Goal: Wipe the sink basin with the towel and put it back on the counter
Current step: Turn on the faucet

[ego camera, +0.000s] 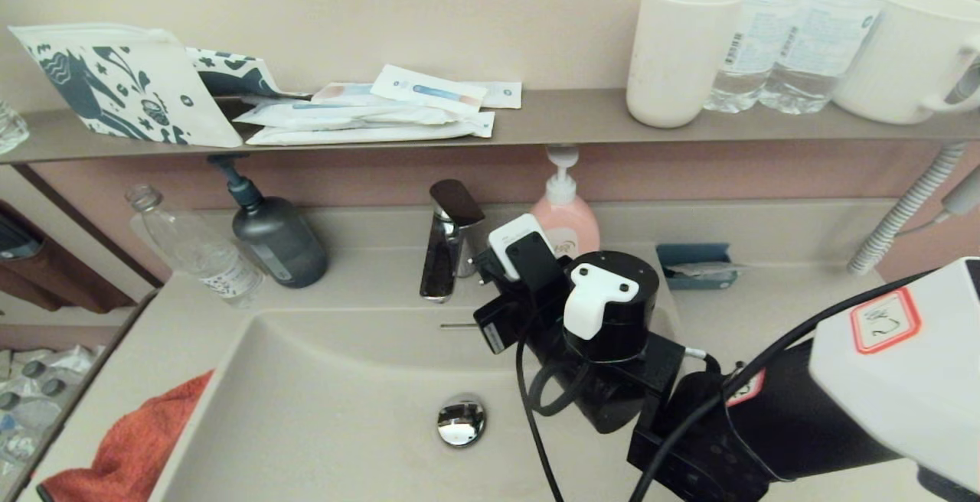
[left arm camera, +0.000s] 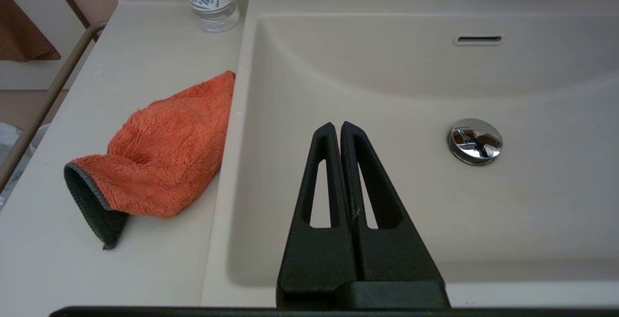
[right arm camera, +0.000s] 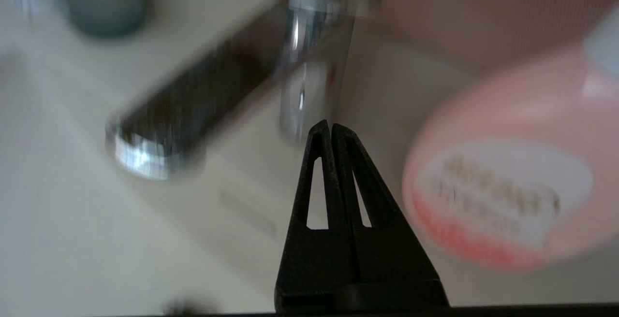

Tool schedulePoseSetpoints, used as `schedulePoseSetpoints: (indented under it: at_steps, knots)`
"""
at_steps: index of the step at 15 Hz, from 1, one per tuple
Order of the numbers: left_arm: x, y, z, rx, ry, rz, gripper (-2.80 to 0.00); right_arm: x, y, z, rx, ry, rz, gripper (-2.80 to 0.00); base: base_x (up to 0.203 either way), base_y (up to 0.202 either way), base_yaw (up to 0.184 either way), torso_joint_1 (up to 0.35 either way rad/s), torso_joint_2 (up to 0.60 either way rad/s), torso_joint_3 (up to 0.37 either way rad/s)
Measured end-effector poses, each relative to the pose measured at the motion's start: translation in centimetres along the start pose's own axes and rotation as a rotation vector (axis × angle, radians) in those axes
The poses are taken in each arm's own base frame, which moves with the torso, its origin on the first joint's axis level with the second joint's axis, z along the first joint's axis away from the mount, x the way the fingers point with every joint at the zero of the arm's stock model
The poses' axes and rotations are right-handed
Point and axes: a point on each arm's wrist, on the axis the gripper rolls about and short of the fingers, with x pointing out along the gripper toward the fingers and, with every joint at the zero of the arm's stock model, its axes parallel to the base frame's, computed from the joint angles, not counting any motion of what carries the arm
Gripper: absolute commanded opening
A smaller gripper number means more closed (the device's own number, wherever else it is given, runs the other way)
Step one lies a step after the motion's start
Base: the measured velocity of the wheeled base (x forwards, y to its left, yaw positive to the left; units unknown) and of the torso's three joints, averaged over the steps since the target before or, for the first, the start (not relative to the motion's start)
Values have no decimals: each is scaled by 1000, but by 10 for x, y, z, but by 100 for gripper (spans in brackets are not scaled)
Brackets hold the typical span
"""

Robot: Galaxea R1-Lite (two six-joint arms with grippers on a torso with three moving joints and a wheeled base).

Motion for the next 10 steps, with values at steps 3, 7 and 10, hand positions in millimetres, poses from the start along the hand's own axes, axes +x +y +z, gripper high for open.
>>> schedulePoseSetpoints:
  at_steps: [3, 7, 10]
  knots:
    - [0, 0, 0, 0, 0, 0, -280, 14, 5, 1, -24, -117, -42, -280, 0, 0, 0, 0, 0, 0]
    - [0, 0, 0, 0, 0, 0, -280, 19, 6, -4, -41, -117, -65, -280, 0, 0, 0, 0, 0, 0]
    - [0, 0, 0, 0, 0, 0, -280, 23, 3, 4, -44, -162, -91, -280, 0, 0, 0, 0, 0, 0]
